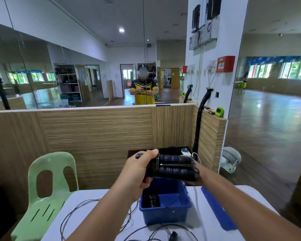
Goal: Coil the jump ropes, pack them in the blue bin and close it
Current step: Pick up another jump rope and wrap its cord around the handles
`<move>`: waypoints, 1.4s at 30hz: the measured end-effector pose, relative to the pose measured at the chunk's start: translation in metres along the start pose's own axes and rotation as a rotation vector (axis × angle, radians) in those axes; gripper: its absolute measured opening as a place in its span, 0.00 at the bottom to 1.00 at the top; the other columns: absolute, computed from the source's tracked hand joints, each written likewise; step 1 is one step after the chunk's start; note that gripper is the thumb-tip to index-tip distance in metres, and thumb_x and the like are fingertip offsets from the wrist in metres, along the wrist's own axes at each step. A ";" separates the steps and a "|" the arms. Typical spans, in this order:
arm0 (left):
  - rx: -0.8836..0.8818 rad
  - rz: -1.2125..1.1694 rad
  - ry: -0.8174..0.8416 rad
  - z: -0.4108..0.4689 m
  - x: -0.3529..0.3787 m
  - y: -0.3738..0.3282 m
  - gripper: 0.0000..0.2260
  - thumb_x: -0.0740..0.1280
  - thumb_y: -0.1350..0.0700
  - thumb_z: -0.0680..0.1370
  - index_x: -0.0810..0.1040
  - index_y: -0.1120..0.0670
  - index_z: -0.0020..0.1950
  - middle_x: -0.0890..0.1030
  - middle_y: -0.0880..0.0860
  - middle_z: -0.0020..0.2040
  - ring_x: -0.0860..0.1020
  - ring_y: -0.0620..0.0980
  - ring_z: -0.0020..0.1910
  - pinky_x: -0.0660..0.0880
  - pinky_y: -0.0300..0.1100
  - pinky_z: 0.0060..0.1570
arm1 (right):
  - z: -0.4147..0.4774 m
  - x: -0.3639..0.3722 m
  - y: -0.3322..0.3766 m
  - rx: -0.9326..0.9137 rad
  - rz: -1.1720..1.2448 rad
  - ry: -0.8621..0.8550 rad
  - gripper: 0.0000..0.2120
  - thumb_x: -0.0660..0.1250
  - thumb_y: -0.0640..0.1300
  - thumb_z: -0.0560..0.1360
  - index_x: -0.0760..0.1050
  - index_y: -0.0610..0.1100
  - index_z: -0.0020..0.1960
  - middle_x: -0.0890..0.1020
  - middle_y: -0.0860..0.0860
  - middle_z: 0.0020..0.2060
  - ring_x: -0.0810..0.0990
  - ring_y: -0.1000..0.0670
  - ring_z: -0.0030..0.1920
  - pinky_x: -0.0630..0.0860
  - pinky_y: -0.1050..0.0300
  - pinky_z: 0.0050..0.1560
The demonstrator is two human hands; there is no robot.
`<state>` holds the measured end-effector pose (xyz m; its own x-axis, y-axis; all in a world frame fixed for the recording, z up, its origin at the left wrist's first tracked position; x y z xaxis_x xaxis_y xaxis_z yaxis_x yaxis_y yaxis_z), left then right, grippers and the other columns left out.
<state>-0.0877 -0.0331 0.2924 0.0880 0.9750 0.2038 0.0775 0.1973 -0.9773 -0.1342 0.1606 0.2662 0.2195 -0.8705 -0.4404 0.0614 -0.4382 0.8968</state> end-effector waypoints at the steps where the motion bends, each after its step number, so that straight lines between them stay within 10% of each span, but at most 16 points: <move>1: -0.011 0.018 0.004 -0.001 -0.002 0.003 0.10 0.71 0.51 0.79 0.73 0.52 0.43 0.71 0.49 0.29 0.65 0.45 0.22 0.57 0.33 0.19 | 0.003 -0.008 0.013 -0.035 -0.057 0.065 0.16 0.63 0.32 0.80 0.73 0.39 0.34 0.77 0.58 0.26 0.74 0.58 0.27 0.73 0.56 0.38; 11: 0.053 0.265 -0.023 0.001 -0.003 0.030 0.12 0.74 0.50 0.76 0.75 0.52 0.38 0.71 0.51 0.28 0.66 0.49 0.23 0.60 0.37 0.24 | 0.003 -0.026 0.095 -0.167 -0.723 0.301 0.19 0.68 0.57 0.79 0.78 0.48 0.34 0.74 0.57 0.26 0.69 0.57 0.25 0.68 0.60 0.30; 28: 0.102 0.024 -0.393 0.023 -0.008 0.038 0.12 0.75 0.51 0.76 0.76 0.57 0.42 0.75 0.55 0.34 0.72 0.52 0.29 0.68 0.40 0.25 | -0.068 0.079 0.018 -0.051 0.343 0.006 0.15 0.52 0.46 0.86 0.74 0.40 0.50 0.73 0.49 0.26 0.66 0.51 0.23 0.68 0.59 0.25; 42: -0.093 -0.131 -0.310 0.012 -0.005 0.035 0.14 0.74 0.49 0.76 0.72 0.53 0.42 0.73 0.56 0.38 0.66 0.48 0.22 0.58 0.36 0.20 | -0.060 0.092 -0.041 -0.046 0.345 0.136 0.17 0.55 0.51 0.86 0.71 0.43 0.44 0.69 0.49 0.27 0.62 0.50 0.24 0.67 0.55 0.27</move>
<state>-0.0974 -0.0301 0.2565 -0.2330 0.9294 0.2864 0.1592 0.3269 -0.9315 -0.0584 0.1121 0.1911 0.3620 -0.9263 -0.1046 0.0045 -0.1105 0.9939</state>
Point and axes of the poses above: each hand's wrist, its own z-axis towards the middle knuckle, its own x-axis out of the palm, y = z × x, the point moved 2 cm from there along z, towards the middle knuckle
